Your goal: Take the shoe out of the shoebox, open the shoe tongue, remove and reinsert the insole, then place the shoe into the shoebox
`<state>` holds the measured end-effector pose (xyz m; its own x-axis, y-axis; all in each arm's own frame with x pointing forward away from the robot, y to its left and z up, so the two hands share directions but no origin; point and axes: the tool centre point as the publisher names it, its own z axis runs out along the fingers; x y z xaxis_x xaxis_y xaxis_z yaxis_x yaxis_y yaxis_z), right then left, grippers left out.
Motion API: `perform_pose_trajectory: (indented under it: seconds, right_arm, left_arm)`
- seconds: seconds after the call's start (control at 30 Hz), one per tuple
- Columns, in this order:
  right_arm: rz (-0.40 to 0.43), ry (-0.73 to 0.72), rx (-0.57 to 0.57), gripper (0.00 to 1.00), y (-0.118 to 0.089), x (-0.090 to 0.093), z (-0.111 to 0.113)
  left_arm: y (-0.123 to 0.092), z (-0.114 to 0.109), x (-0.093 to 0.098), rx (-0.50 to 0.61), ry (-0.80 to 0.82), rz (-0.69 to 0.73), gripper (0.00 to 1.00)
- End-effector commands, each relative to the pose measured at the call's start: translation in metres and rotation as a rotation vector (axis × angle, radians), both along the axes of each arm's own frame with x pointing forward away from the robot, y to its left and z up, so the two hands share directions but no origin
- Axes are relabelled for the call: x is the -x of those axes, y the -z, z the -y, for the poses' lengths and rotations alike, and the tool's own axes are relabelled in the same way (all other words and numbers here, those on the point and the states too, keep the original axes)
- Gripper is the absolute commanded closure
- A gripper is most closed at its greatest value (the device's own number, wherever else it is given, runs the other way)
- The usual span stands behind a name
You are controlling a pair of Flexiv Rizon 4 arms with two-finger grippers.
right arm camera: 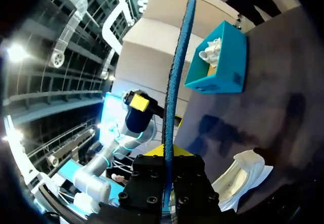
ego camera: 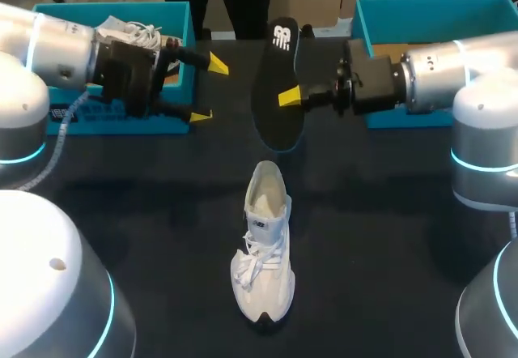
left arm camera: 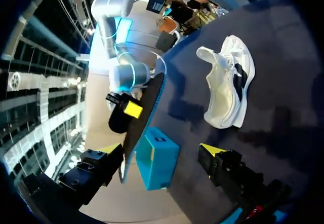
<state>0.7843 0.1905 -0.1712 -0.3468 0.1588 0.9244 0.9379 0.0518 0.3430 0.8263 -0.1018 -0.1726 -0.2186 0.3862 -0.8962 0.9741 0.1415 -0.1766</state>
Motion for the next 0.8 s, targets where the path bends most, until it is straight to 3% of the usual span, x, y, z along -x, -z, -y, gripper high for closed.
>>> perform_pose_trajectory:
  seconds: [0.03,0.1,0.6,0.67,0.8]
  right_arm:
    - [0.07,0.014,0.013,1.0,-0.004,0.008,0.004]
    - [0.095,0.01,0.014,1.0,-0.003,0.009,0.003]
    - [0.104,0.006,0.011,1.0,-0.001,0.01,0.004]
    - [0.104,0.006,0.011,1.0,-0.001,0.01,0.004]
    - [0.104,0.006,0.011,1.0,-0.001,0.01,0.004]
  left_arm:
    - [-0.009,-0.011,0.002,-0.282,-0.1,-0.35,0.0]
    - [-0.002,-0.011,-0.007,-0.475,-0.261,-0.468,0.0]
    - [-0.002,-0.011,-0.007,-0.475,-0.261,-0.468,0.0]
    - [-0.001,-0.003,-0.006,-0.636,-0.419,-0.622,0.0]
    - [0.001,-0.012,0.003,-0.723,-0.58,-0.837,0.0]
